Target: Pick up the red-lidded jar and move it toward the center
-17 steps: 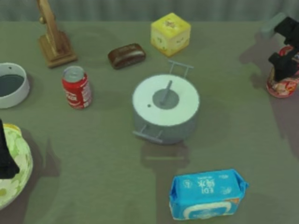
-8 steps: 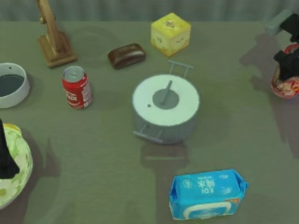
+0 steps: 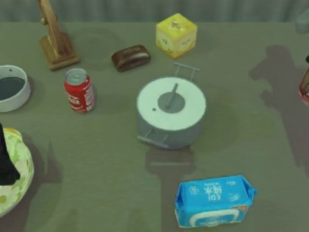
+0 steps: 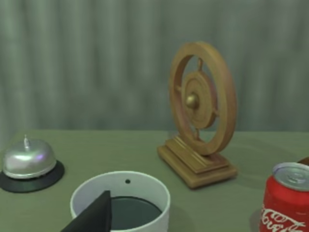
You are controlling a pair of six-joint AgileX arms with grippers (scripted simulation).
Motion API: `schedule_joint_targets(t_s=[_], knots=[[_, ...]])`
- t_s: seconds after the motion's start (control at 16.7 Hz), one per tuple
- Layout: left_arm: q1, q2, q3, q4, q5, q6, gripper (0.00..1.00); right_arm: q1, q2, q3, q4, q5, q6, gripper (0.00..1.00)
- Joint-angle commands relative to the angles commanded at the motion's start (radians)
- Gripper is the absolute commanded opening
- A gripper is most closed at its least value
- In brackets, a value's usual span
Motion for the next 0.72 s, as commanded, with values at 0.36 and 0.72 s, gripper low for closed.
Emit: schedule_joint_targets(t_s=[0.36,0.72], knots=[[0.0,0.0,0.0,0.0,0.0,0.0,1.0,-0.004,-0.008,-0.008,-0.001,0.0,0.003,0.0],[0.0,0.0,0.0,0.0,0.0,0.0,1.0,0.059,0.023,-0.022,0.033,0.017,0.228,0.0]])
